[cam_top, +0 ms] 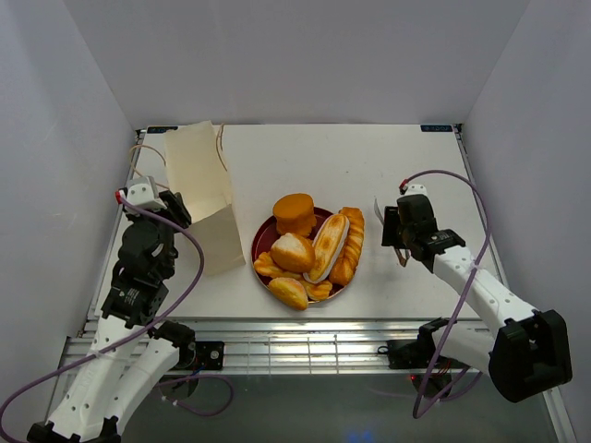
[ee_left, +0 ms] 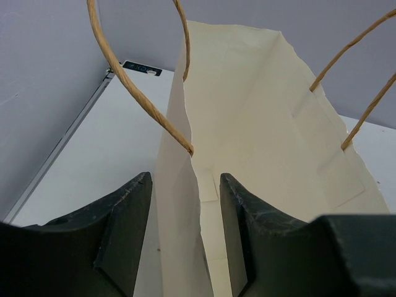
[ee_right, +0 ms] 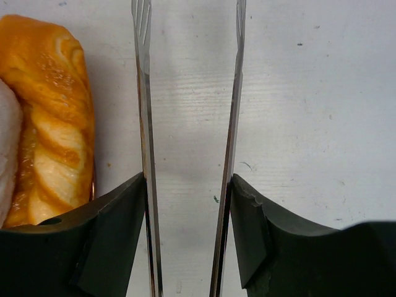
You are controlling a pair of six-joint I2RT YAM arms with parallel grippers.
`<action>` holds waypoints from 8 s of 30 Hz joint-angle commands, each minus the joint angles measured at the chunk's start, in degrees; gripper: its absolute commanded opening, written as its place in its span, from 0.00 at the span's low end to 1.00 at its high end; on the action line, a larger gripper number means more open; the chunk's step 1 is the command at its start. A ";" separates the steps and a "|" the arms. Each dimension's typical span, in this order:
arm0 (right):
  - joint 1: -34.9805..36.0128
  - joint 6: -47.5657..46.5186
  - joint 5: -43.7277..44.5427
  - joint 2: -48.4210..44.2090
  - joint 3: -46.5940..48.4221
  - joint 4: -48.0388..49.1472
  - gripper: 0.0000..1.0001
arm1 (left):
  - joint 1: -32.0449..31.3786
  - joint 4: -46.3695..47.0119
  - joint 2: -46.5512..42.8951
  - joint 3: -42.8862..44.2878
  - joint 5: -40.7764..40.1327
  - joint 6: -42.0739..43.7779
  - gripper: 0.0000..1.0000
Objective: Place the fake bread into the paper bag
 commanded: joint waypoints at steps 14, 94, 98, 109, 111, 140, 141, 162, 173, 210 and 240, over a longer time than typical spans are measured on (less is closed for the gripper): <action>-0.01 -3.75 -7.52 -6.73 10.87 -9.02 0.63 | -0.26 -0.04 -1.13 -1.03 -1.17 0.27 0.59; 15.19 10.57 -20.09 11.12 19.67 2.06 0.57 | -1.92 0.40 -2.89 -1.73 -1.70 0.27 0.60; 15.28 10.48 -19.56 11.11 19.40 1.80 0.58 | -1.92 0.40 -2.80 -1.73 -1.78 0.36 0.60; 15.28 10.83 -21.05 12.17 19.40 0.83 0.57 | -2.01 0.40 -3.15 -1.64 -1.78 0.45 0.60; 15.28 11.01 -22.02 12.08 19.49 1.01 0.56 | -2.10 0.40 -3.33 -1.73 -1.87 0.45 0.60; 15.28 8.99 -26.95 8.92 22.30 -4.09 0.21 | -2.45 0.57 -4.47 -2.08 -3.19 0.62 0.60; 15.28 8.81 -27.03 8.83 22.48 -4.18 0.20 | -2.45 0.57 -4.47 -2.00 -3.28 0.62 0.60; 15.37 8.46 -28.53 8.13 28.19 -4.97 0.08 | -3.07 1.27 -6.66 -2.79 -6.09 1.41 0.67; 15.28 8.20 -28.97 7.07 30.47 -3.39 0.08 | -3.16 2.33 -9.21 -3.66 -7.94 2.03 0.69; 20.72 -0.15 -31.34 5.14 57.63 -1.72 0.08 | -3.24 6.46 -16.51 -7.36 -14.18 2.56 0.69; 36.11 -8.32 -28.26 20.51 67.83 5.58 0.08 | -3.24 6.28 -15.72 -7.53 -12.77 2.03 0.69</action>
